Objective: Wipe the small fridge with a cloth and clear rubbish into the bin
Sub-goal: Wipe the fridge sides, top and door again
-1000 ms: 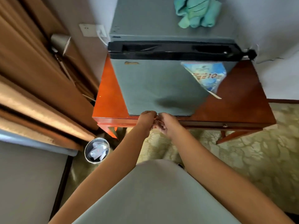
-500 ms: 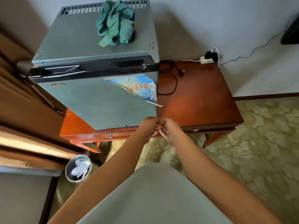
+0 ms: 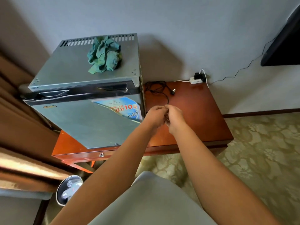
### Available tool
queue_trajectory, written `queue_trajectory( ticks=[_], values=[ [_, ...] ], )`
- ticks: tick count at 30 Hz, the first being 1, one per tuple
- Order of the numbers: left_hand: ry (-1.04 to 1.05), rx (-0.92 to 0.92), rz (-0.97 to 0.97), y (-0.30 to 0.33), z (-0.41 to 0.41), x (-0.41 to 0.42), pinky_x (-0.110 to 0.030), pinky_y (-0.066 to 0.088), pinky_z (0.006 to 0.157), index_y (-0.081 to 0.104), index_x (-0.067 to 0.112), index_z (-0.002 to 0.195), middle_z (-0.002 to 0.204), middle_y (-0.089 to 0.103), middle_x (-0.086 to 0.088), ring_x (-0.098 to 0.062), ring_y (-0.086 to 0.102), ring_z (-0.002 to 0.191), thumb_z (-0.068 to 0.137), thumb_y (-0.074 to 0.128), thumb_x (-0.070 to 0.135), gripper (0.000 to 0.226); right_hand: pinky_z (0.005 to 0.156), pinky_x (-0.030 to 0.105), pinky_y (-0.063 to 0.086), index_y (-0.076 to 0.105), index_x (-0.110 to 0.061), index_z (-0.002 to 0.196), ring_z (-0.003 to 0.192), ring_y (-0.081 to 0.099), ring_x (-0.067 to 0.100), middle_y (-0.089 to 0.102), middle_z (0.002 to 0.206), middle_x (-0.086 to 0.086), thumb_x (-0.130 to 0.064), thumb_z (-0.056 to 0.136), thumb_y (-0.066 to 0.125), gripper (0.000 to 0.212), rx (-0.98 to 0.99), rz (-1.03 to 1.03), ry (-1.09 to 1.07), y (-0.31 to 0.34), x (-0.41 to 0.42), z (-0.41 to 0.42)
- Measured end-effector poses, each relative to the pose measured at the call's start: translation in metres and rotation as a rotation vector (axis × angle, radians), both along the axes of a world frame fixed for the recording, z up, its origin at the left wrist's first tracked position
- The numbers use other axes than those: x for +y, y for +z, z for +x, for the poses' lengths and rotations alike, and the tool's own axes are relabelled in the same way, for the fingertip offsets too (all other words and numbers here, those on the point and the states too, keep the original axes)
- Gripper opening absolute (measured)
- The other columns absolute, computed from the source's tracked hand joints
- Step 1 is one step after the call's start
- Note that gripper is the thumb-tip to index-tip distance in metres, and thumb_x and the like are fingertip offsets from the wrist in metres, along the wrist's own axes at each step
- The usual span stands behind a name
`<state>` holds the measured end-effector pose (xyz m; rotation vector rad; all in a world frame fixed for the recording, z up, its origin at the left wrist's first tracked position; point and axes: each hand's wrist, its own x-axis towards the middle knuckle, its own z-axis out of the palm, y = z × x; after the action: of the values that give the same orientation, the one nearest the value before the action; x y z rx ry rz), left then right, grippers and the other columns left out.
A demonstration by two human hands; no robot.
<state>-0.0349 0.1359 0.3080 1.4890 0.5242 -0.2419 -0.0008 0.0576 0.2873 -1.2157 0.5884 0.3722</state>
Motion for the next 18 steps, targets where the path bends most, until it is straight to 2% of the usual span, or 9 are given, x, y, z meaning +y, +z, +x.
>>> queue_trajectory(
  ticks=[2,5,7,10,12,14,18],
  values=[
    [0.003,-0.072,0.003,0.022,0.008,0.001,-0.017,0.036,0.043,0.063,0.006,0.102,0.065,0.055,-0.005,-0.007,0.048,0.043,0.098,0.05,0.006,0.013,0.053,0.026,0.049,0.069,-0.015,0.109,0.07,0.065,0.02,0.07,0.089,0.009,-0.019,0.098,0.057,0.017,-0.083,-0.002,0.001,0.022,0.003,0.007],
    [0.006,-0.17,0.008,0.057,0.017,0.007,-0.027,0.045,0.058,0.067,0.007,0.099,0.073,0.06,-0.01,-0.017,0.055,0.062,0.097,0.049,0.007,0.018,0.042,0.019,0.044,0.069,-0.014,0.106,0.066,0.063,0.019,0.068,0.085,0.008,-0.017,0.098,0.057,0.015,-0.195,0.026,-0.003,0.057,0.013,0.018],
    [0.023,-0.235,0.009,0.078,0.022,0.014,-0.03,0.045,0.063,0.067,0.011,0.091,0.079,0.061,-0.012,-0.023,0.056,0.075,0.095,0.048,0.006,0.02,0.043,0.018,0.043,0.068,-0.013,0.108,0.067,0.062,0.016,0.068,0.086,0.006,-0.018,0.098,0.057,0.016,-0.284,0.021,0.013,0.079,0.023,0.026],
    [0.065,-0.314,-0.007,0.108,0.028,0.029,-0.03,0.046,0.062,0.066,0.01,0.096,0.079,0.062,-0.008,-0.021,0.057,0.073,0.095,0.049,0.008,0.017,0.044,0.02,0.042,0.067,-0.01,0.112,0.064,0.06,0.014,0.068,0.086,0.006,-0.019,0.098,0.056,0.019,-0.404,0.009,0.04,0.109,0.04,0.036],
    [0.087,-0.357,-0.009,0.126,0.027,0.043,-0.03,0.047,0.061,0.065,0.006,0.107,0.079,0.063,-0.008,-0.021,0.058,0.071,0.097,0.049,0.01,0.019,0.049,0.022,0.045,0.066,-0.011,0.11,0.07,0.063,0.017,0.069,0.089,0.006,-0.019,0.098,0.056,0.018,-0.45,0.011,0.061,0.126,0.054,0.041],
    [0.104,-0.398,-0.002,0.141,0.025,0.06,-0.033,0.052,0.067,0.063,0.001,0.115,0.085,0.064,-0.01,-0.022,0.06,0.076,0.098,0.05,0.011,0.024,0.059,0.028,0.05,0.067,-0.014,0.107,0.081,0.067,0.021,0.071,0.094,0.008,-0.021,0.098,0.057,0.016,-0.492,0.013,0.106,0.141,0.069,0.045],
    [0.12,-0.477,0.047,0.162,0.024,0.103,-0.037,0.057,0.086,0.065,0.005,0.113,0.094,0.07,-0.008,-0.019,0.067,0.087,0.098,0.057,0.017,0.02,0.074,0.035,0.056,0.069,-0.02,0.101,0.093,0.069,0.021,0.072,0.099,0.005,-0.023,0.097,0.057,0.013,-0.6,-0.018,0.209,0.162,0.099,0.051]
  ],
)
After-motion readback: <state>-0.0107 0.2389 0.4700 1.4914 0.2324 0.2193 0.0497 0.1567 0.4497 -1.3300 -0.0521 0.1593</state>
